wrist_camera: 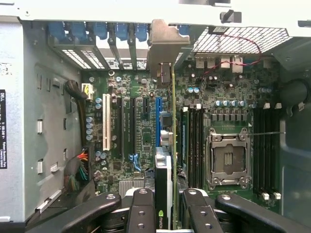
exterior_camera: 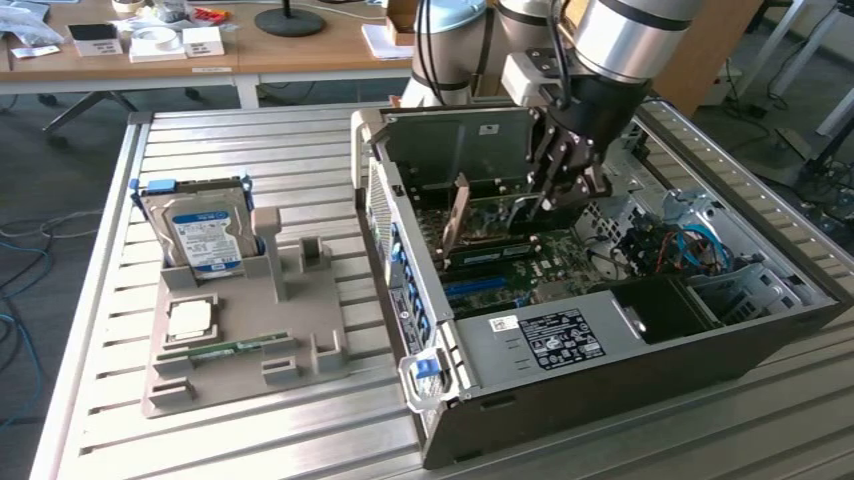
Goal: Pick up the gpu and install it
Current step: 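Insert the gpu into the slot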
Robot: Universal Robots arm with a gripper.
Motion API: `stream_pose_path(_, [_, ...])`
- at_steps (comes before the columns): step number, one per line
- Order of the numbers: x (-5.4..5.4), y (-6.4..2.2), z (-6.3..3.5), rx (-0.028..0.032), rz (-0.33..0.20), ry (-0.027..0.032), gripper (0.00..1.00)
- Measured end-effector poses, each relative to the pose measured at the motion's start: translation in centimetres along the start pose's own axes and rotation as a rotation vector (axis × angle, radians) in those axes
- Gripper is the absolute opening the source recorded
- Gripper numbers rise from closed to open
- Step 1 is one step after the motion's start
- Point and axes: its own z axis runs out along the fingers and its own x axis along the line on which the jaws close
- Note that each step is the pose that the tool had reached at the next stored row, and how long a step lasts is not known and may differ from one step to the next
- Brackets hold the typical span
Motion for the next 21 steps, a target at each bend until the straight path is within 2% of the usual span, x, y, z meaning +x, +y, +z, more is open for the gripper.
stream_pose_path(12, [0.1,0.19,1.29,0.0002,0.000,0.0000,0.27])
stream_pose_path(21, [0.1,0.20,1.55,0.0004,0.000,-0.0004,0.27])
